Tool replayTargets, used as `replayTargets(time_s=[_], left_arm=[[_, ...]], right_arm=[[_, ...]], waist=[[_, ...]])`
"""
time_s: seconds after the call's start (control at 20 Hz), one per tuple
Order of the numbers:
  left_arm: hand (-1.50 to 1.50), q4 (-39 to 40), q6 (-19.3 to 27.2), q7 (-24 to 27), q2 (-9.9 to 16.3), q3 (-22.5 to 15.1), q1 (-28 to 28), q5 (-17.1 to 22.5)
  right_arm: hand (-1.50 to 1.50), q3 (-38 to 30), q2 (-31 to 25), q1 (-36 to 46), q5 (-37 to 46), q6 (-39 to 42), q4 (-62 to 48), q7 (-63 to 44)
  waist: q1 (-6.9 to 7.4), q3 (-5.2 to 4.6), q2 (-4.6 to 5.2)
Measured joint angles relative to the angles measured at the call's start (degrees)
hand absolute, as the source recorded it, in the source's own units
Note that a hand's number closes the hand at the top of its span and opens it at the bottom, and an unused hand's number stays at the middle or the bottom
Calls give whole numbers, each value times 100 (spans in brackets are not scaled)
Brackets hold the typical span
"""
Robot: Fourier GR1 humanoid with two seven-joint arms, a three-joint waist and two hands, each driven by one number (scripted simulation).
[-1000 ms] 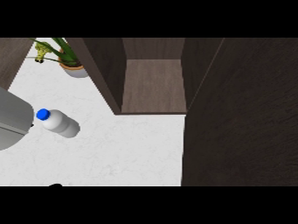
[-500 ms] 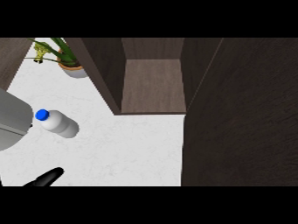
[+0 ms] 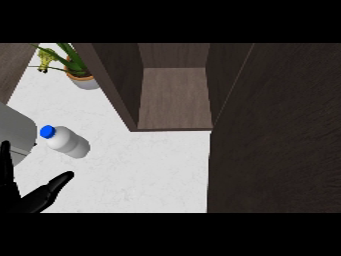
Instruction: Pick up the bottled water, place it into the cabinet and close the cabinet
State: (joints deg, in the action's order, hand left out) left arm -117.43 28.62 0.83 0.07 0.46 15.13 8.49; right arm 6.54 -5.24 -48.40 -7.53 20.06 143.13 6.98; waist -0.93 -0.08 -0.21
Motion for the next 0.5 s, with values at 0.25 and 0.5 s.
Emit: replayTargets(time_s=[0.25,0.5], left_arm=[[-150,780,-263,418,33,317,-59,330],[-150,1587,-547,809,116,573,-230,631]], right_arm=[[-150,38,5,-447,17,195,28,361],[-150,22,-20,-759,18,353,41,615]], waist=[[-20,0,-1],[-19,0,6]])
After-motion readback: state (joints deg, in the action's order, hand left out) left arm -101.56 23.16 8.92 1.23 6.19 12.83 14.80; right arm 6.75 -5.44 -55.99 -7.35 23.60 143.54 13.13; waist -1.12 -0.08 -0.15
